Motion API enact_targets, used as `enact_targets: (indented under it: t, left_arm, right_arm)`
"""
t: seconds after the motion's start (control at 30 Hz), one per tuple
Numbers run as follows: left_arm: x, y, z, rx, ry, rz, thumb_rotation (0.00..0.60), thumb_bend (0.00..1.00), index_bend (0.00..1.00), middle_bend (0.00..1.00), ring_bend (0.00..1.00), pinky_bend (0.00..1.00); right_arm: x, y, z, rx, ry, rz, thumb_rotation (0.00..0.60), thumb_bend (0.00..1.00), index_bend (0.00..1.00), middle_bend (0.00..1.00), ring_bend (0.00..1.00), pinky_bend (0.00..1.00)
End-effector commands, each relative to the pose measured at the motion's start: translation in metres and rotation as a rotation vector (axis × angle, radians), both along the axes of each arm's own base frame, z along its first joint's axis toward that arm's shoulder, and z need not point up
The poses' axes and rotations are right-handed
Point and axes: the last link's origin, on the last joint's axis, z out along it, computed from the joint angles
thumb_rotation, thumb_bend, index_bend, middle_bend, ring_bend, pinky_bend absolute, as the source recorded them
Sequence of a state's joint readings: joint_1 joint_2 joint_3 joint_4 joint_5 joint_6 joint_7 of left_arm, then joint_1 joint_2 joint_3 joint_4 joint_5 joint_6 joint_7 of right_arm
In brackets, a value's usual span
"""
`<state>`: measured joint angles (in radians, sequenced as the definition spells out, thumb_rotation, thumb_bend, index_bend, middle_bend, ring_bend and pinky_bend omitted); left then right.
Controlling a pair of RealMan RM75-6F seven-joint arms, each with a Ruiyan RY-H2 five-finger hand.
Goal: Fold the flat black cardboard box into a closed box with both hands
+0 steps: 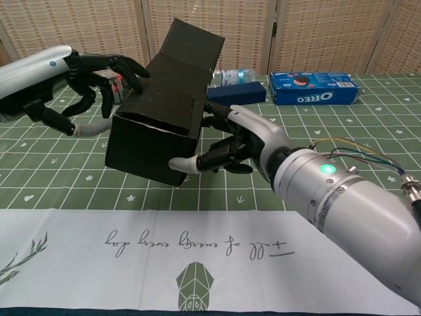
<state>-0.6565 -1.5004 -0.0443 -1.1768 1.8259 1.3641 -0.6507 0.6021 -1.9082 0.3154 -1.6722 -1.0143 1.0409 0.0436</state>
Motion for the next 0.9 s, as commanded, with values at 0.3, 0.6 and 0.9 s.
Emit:
enact_targets:
  t: [0.3, 0.6, 0.9]
  left_arm:
    - [-0.002, 0.004, -0.003, -0.02, 0.072, -0.052, 0.6, 0.11, 0.32, 0.21, 0.56, 0.85]
    - [-0.008, 0.006, -0.011, -0.044, 0.079, -0.058, 0.6, 0.11, 0.33, 0.21, 0.55, 0.85]
    - [-0.024, -0.001, -0.032, -0.056, 0.084, -0.053, 0.6, 0.11, 0.32, 0.21, 0.63, 0.85]
  right_arm:
    - [0.001, -0.002, -0.003, 0.017, 0.06, 0.031, 0.6, 0.48, 0.18, 0.32, 0.74, 1.0]
    - [-0.001, -0.005, -0.007, 0.027, 0.121, 0.048, 0.6, 0.48, 0.18, 0.32, 0.74, 1.0]
    - [-0.01, -0.007, -0.019, 0.039, 0.181, 0.046, 0.6, 0.48, 0.18, 0.32, 0.74, 1.0]
